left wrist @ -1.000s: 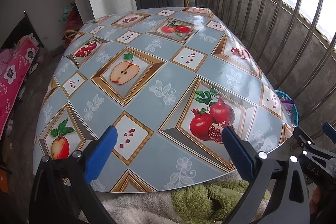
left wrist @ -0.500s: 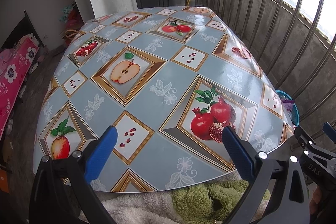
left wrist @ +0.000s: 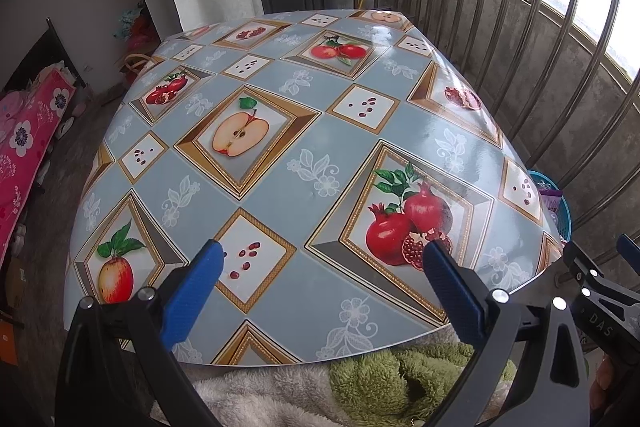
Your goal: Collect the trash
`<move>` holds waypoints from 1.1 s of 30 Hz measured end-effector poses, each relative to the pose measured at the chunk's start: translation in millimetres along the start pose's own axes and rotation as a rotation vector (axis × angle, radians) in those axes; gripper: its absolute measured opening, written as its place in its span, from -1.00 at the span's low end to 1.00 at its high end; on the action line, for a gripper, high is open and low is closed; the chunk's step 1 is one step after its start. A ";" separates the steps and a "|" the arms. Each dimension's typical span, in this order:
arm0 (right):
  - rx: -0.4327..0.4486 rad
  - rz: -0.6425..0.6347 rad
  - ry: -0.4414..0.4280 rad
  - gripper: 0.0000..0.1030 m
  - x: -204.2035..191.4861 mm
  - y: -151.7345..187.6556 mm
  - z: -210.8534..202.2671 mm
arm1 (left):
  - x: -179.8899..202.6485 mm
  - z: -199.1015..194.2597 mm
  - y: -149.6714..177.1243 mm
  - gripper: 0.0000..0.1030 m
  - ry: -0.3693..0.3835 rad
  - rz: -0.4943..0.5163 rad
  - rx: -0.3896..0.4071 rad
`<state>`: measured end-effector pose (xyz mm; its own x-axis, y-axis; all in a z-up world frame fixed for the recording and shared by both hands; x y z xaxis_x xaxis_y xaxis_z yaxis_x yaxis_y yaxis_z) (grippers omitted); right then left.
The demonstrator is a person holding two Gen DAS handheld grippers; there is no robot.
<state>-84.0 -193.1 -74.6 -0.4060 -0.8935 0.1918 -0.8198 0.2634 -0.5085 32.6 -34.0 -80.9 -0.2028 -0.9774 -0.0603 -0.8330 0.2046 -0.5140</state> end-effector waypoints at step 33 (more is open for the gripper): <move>0.001 -0.007 -0.016 0.85 -14.0 0.6 -0.4 | -4.6 1.1 3.0 0.89 -0.012 -0.012 -0.008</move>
<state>-78.9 -180.4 -77.2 -0.3936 -0.9011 0.1818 -0.8224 0.2567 -0.5077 31.6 -28.9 -83.1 -0.1867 -0.9803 -0.0646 -0.8393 0.1933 -0.5082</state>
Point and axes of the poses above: each gripper's, at about its wrist camera, not at the fingertips, and z roughly the way its jaws point, x to its right, y to its underside, the point moved 7 cm from there along z, roughly the way its jaws point, and after that the axes turned 3 degrees about -x, right-handed, at the moved point
